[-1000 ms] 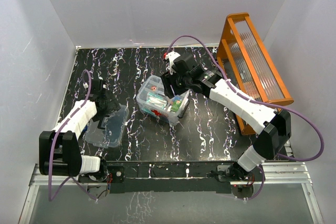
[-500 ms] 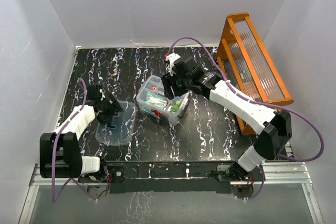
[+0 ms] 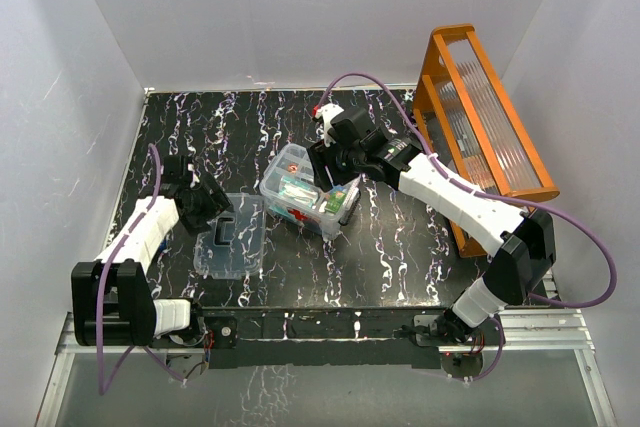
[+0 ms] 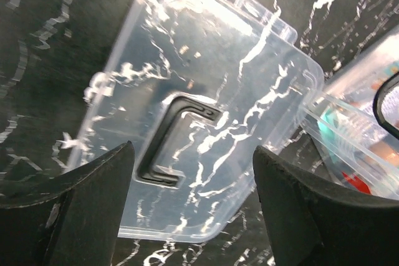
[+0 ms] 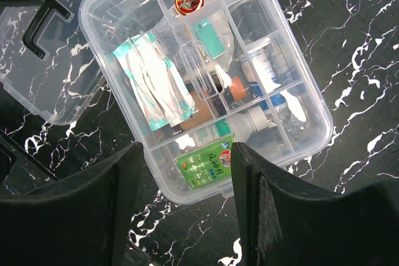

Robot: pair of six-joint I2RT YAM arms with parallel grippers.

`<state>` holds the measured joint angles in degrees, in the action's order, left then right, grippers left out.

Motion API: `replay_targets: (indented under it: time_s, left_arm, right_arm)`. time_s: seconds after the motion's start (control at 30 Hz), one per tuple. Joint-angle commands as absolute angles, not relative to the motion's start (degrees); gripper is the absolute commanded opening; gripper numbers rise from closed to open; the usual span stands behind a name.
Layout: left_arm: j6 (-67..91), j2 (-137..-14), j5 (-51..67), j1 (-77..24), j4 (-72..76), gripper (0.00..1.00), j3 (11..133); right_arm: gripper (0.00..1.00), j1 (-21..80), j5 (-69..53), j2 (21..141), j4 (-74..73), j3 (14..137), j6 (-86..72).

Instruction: Organize the medicine kit

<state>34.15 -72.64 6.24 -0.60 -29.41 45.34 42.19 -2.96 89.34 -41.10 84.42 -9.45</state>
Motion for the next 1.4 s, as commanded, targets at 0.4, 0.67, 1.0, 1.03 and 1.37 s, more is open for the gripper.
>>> replay_targets:
  time_s: [0.4, 0.67, 1.0, 1.03, 1.37]
  left_arm:
    - [25.3, -79.6, -7.1, -0.5, -29.9, 0.89, 45.9]
    - [32.1, -82.4, -4.4, -0.2, -29.4, 0.87, 43.7]
    - [46.4, -77.2, -1.3, -0.2, -28.1, 0.77, 37.9]
    - [47.7, -75.8, -0.5, -0.2, -28.1, 0.77, 37.1]
    - [50.1, -66.5, 1.8, -0.2, -31.8, 0.76, 35.1]
  right_arm:
    - [0.55, 41.9, -3.6, 87.1, -38.2, 84.7, -10.0]
    - [0.54, 41.9, -4.0, 88.4, -37.6, 86.2, -9.8]
    - [0.53, 41.9, -3.6, 89.1, -36.6, 87.0, -10.3]
    - [0.53, 41.9, -3.7, 89.1, -36.5, 87.0, -10.3]
    - [0.53, 41.9, -2.4, 88.3, -36.3, 86.1, -10.4]
